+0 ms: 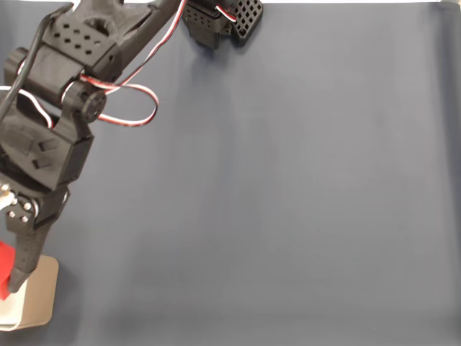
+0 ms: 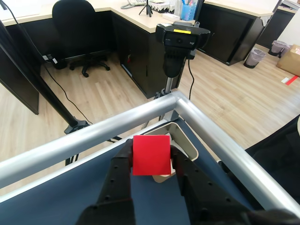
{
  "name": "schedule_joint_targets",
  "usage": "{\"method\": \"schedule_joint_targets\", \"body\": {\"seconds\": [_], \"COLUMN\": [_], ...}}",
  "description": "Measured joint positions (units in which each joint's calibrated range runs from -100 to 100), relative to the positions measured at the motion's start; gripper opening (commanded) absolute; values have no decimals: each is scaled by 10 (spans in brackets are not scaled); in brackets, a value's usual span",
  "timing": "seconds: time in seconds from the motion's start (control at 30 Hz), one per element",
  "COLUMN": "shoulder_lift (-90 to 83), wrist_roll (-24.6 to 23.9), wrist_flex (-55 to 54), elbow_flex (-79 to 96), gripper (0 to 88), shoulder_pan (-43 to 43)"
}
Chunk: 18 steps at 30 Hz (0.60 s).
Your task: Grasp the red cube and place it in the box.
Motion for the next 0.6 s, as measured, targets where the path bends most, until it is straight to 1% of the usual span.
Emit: {"method": "schedule_joint_targets", "body": {"seconds": [0.6], "shoulder_lift": [172], "wrist_roll": [-2], "wrist_flex": [18], "elbow_flex": [-202], "gripper": [0], "shoulder_pan": [36]}}
